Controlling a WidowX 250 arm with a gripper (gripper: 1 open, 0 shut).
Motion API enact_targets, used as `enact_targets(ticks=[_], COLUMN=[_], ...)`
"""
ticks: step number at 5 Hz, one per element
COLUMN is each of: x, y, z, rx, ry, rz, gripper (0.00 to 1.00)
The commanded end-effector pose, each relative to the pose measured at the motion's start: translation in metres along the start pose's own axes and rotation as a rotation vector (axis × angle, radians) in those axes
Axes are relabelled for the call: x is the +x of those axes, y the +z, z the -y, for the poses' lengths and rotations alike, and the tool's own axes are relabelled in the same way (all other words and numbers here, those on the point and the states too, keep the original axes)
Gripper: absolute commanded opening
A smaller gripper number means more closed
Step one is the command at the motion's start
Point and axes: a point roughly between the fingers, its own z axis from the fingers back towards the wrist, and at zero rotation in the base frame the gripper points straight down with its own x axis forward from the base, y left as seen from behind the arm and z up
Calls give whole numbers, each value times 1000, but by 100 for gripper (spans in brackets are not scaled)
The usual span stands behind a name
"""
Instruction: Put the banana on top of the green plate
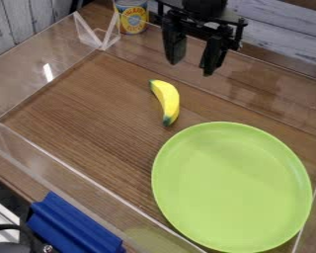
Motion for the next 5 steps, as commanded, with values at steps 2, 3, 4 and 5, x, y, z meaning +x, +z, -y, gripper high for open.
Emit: enact_targets(ticks=[2, 3, 4, 5], x=[5, 8, 10, 11], y=[-20, -28, -36, -44], z=[-15, -25, -30, -33], rx=[-2, -4, -8, -8], ry=[45, 61, 78, 89], rz=[-8, -5, -4, -8], gripper=[100, 100, 100, 100])
